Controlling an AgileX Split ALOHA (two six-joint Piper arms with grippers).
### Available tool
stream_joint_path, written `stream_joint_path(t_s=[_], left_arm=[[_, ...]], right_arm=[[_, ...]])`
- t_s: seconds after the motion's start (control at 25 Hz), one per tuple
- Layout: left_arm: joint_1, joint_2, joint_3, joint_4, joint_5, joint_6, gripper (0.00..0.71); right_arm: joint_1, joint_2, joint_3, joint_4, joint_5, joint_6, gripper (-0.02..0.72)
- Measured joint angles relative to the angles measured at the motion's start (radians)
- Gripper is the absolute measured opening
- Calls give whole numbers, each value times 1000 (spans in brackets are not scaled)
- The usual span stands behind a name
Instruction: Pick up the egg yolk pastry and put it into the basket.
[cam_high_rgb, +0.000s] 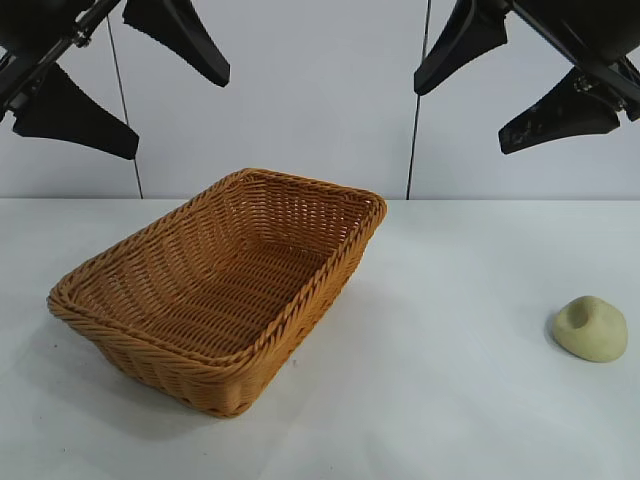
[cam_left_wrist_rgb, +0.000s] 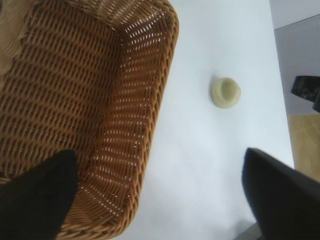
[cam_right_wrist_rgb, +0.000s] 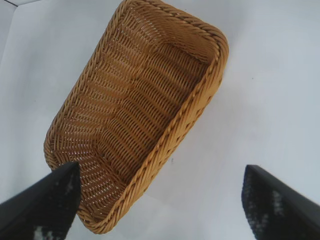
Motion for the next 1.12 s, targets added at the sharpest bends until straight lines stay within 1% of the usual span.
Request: stream_joint_path(t_s=[1.12], left_arm=[[0, 0, 0, -4, -12, -14, 643]], right_arm=[[0, 0, 0, 0, 0, 0, 628]])
